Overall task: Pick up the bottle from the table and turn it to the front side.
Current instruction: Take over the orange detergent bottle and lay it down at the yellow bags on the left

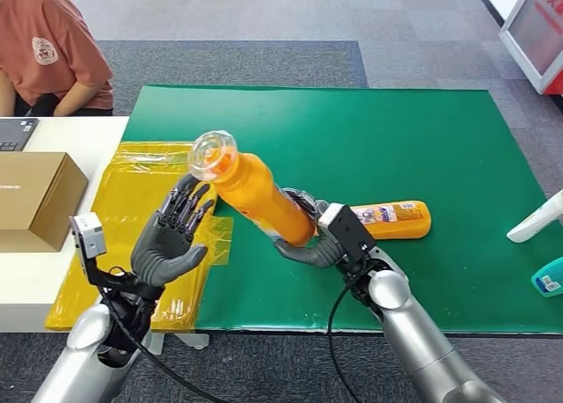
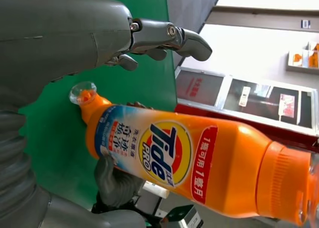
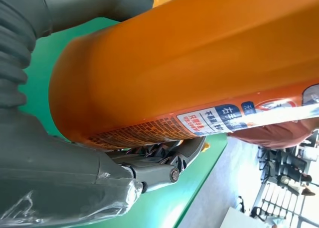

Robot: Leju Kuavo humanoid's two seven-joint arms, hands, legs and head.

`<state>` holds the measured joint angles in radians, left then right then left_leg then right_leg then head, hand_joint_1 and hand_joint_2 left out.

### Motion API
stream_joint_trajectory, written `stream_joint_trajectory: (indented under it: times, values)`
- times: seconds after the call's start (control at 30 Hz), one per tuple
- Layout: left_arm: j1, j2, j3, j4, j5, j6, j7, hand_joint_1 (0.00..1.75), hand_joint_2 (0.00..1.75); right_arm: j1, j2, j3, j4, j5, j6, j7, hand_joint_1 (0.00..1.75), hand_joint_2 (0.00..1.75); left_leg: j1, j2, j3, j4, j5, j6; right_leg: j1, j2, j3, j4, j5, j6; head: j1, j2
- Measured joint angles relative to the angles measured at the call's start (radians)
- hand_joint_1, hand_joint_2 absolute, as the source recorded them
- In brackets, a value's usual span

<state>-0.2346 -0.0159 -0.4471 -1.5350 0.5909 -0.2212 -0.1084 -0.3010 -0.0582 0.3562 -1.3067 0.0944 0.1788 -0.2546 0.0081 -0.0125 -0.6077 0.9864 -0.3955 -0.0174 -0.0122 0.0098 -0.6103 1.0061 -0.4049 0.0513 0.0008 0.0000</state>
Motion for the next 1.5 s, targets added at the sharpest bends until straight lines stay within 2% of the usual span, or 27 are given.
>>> stream_joint_trajectory:
  times: [0.4,0.83,1.1,1.23,1.5]
  values:
    - [-0.045,0.000,-0.064,0.014,-0.024,0.007,0.004,0.00,1.75,-0.013,0.013,0.040,0.028,-0.002,0.000,-0.003,1.75,1.75,0.000,0.000,0.000,0.000,0.000,0.000,0.000,0.000,0.000,0.000,0.000,0.000,0.000,0.000]
    - [-0.121,-0.001,-0.132,0.014,-0.226,0.135,-0.013,0.00,1.75,-0.022,0.017,0.129,0.061,0.084,-0.024,-0.004,1.75,1.75,0.000,0.000,0.000,0.000,0.000,0.000,0.000,0.000,0.000,0.000,0.000,0.000,0.000,0.000]
    - [-0.136,-0.001,-0.145,0.014,-0.269,0.145,-0.019,0.03,1.75,-0.029,0.017,0.176,0.088,0.131,-0.041,0.000,1.75,1.75,0.000,0.000,0.000,0.000,0.000,0.000,0.000,0.000,0.000,0.000,0.000,0.000,0.000,0.000]
    - [-0.136,-0.001,-0.150,0.015,-0.269,0.142,-0.019,1.75,1.75,-0.029,0.017,0.186,0.095,0.134,-0.044,0.000,1.75,1.75,0.000,0.000,0.000,0.000,0.000,0.000,0.000,0.000,0.000,0.000,0.000,0.000,0.000,0.000]
    - [-0.136,-0.002,-0.158,0.015,-0.255,0.123,-0.019,1.75,1.75,-0.033,0.017,0.189,0.098,0.137,-0.048,0.000,1.75,1.75,0.000,0.000,0.000,0.000,0.000,0.000,0.000,0.000,0.000,0.000,0.000,0.000,0.000,0.000]
